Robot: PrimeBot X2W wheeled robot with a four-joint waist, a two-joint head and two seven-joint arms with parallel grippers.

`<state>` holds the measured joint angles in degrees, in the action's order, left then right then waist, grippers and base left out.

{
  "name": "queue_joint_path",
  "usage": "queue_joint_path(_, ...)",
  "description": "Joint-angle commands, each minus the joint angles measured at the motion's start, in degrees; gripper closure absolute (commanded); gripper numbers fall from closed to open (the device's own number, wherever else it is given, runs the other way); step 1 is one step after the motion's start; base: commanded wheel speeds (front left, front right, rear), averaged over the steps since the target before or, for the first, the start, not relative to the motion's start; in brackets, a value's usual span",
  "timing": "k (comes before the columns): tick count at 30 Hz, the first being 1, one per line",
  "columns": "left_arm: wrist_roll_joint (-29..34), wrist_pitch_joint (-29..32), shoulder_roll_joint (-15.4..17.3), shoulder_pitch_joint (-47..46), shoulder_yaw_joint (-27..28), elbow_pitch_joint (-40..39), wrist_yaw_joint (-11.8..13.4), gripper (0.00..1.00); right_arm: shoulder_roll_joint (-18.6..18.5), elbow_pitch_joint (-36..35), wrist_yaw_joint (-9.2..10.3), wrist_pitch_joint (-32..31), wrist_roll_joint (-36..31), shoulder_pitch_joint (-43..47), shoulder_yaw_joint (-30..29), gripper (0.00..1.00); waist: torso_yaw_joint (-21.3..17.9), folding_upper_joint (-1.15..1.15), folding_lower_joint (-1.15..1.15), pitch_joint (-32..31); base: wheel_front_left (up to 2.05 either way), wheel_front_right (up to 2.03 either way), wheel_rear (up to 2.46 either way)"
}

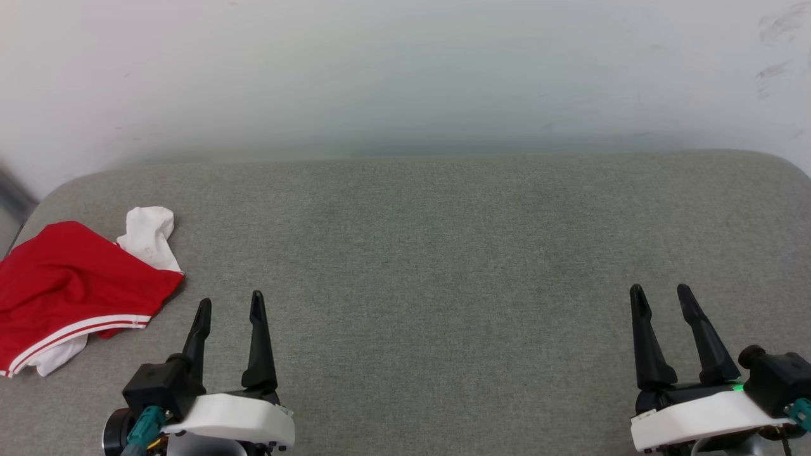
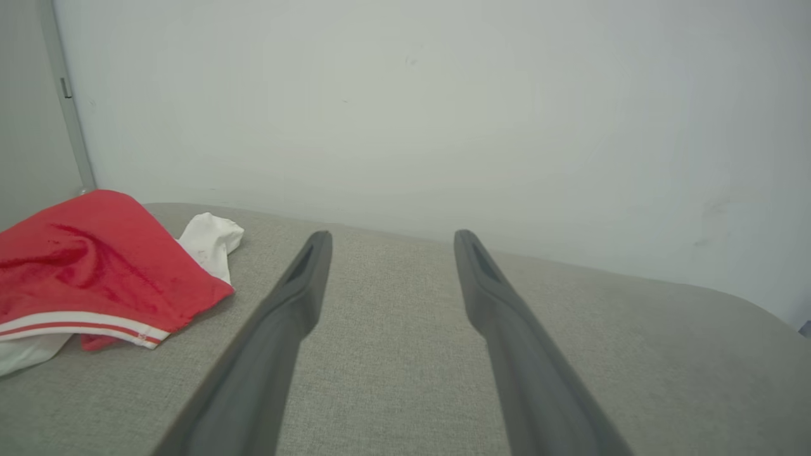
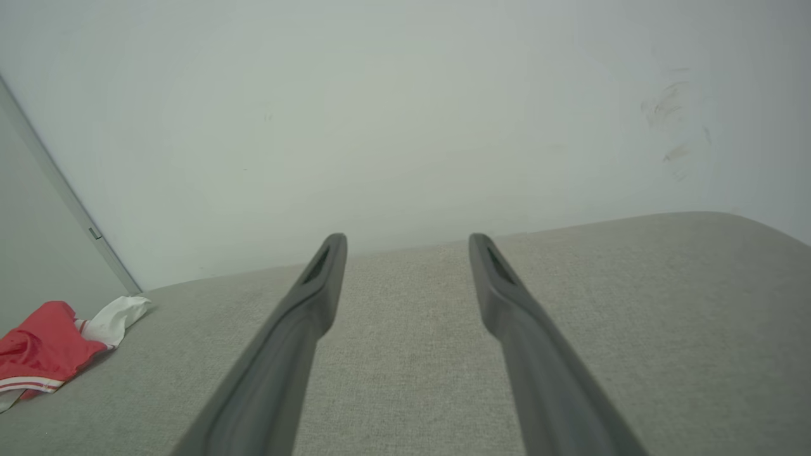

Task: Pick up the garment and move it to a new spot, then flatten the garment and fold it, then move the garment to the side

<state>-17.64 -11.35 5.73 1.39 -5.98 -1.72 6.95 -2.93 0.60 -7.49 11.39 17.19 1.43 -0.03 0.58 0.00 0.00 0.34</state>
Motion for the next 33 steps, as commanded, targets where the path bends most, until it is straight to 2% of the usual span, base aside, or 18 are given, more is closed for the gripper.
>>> queue_joint_path(1,1.26,-0.56,-0.06,0.28,0.1,-0.65,-0.27,0.0,0.06,-0.65,0.0,0.48,-1.01,0.37,0.15,0.0,0.02,0.0,0.0,-0.01,0.0,0.0,0.0)
queue_joint_path(20,9.55,-2.7,-2.24,2.0,2.24,-0.22,-4.27,0.0,0.08,-1.66,0.0,2.63,-5.15,2.05,1.37,0.0,0.16,0.0,0.0,-0.11,0.0,0.0,0.0)
queue_joint_path(33,14.06,-4.01,-2.81,2.5,3.18,-0.3,-5.33,0.0,0.09,-2.53,0.01,3.92,-9.05,2.35,1.02,0.0,0.23,0.0,0.0,0.15,0.0,0.0,0.0)
